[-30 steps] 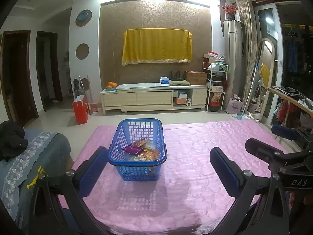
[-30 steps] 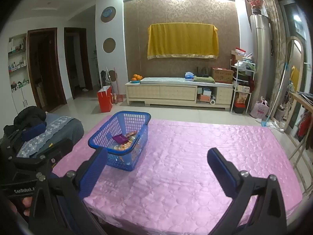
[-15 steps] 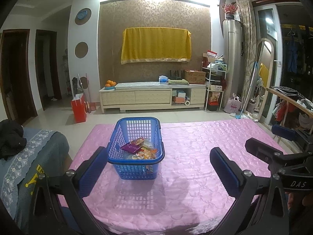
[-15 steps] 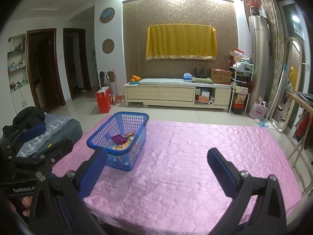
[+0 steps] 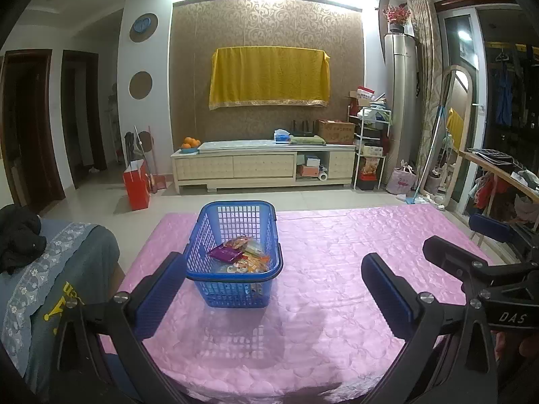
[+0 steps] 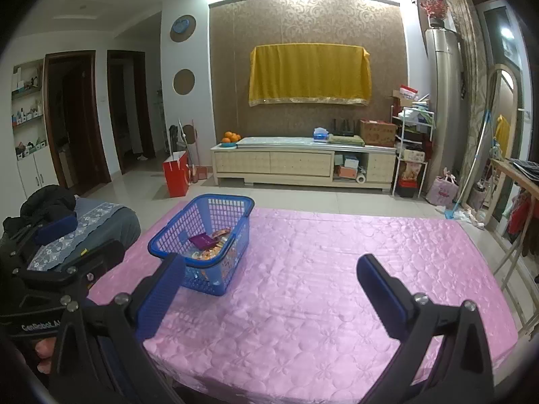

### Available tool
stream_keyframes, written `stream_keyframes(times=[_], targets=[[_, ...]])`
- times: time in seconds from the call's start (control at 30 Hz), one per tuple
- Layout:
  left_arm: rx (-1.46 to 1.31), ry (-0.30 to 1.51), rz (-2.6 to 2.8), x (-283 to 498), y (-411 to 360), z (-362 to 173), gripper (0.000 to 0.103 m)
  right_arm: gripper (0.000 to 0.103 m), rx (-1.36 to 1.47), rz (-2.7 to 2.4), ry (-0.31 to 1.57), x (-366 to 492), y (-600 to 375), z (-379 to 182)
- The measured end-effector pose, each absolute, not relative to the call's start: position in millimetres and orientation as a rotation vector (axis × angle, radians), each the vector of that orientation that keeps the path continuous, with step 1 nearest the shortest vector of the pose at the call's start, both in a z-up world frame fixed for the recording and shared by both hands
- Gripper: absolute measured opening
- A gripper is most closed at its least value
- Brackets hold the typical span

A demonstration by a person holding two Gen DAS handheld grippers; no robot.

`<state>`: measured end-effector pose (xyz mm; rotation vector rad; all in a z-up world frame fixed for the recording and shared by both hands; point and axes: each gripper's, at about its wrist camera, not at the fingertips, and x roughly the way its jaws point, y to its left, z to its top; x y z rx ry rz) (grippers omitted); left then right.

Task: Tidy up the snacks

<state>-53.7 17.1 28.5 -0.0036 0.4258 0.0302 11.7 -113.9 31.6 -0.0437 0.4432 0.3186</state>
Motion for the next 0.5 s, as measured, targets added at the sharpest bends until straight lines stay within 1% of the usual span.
stream_keyframes(times=[0.5], targets=[[-0.001,0.427,0.031,-55.5,12.8,28.2,0.103,0.103,-0.041,0.316,0.449,10.6,-113.0,31.4]])
